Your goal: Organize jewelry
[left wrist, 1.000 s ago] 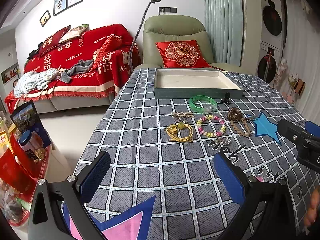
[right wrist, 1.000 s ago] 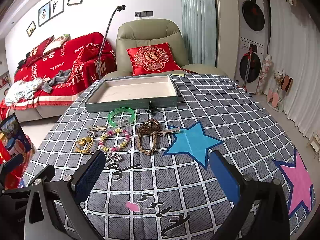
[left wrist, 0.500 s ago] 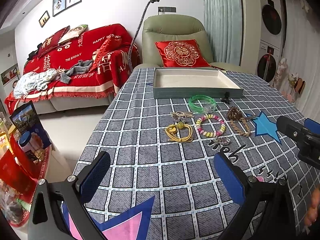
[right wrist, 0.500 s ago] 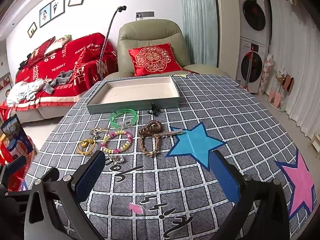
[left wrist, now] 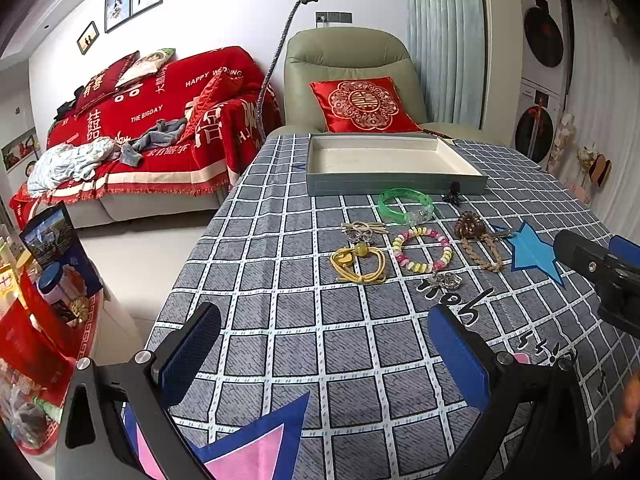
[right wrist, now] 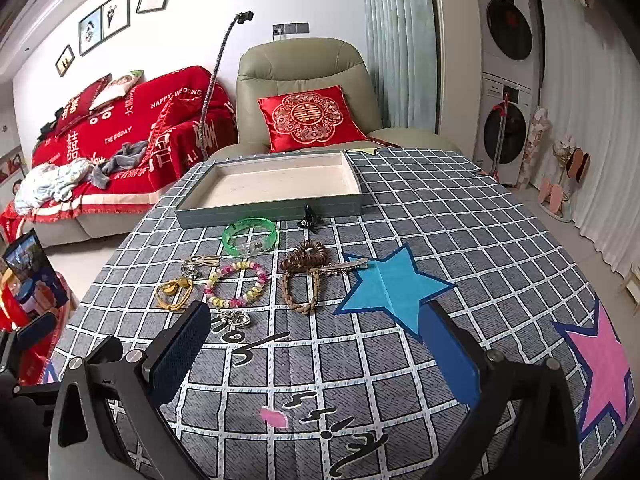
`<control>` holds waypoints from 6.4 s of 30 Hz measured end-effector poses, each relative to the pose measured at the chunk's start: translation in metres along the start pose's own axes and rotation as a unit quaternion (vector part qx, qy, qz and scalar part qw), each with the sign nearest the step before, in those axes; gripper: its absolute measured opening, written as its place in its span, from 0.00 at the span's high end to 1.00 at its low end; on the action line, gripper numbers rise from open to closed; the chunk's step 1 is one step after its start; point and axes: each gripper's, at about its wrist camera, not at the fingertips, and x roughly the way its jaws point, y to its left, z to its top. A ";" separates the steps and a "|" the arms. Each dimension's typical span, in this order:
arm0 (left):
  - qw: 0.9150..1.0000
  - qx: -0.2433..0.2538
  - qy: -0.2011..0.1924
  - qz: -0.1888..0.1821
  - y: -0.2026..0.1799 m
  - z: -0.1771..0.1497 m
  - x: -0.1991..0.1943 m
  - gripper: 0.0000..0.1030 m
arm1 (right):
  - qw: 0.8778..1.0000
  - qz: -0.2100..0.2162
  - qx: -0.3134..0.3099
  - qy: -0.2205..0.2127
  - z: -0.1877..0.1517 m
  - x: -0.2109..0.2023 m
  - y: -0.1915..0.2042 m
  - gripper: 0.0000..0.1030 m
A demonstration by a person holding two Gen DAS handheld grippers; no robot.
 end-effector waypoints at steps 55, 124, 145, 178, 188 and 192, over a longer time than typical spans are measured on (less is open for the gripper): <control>1.000 0.000 0.005 0.003 -0.001 -0.002 0.000 0.00 | 1.000 0.004 0.002 -0.002 -0.002 -0.002 0.001 0.00; 0.985 -0.001 0.161 -0.070 0.008 0.045 0.122 0.00 | 0.983 -0.006 0.045 0.176 0.022 0.124 -0.029 0.13; 0.978 0.062 0.154 -0.125 -0.020 0.048 0.125 0.71 | 0.978 -0.001 -0.016 0.208 0.022 0.143 0.003 0.94; 0.983 0.040 0.040 -0.177 -0.008 0.224 0.102 0.82 | 0.985 0.121 0.049 0.114 0.192 0.130 -0.018 0.94; 0.987 0.020 0.069 -0.142 -0.023 0.266 0.216 0.82 | 0.984 0.111 0.052 0.132 0.236 0.230 -0.008 0.94; 0.988 0.019 0.090 -0.124 -0.028 0.264 0.269 0.82 | 0.984 0.096 0.049 0.144 0.234 0.276 -0.005 0.94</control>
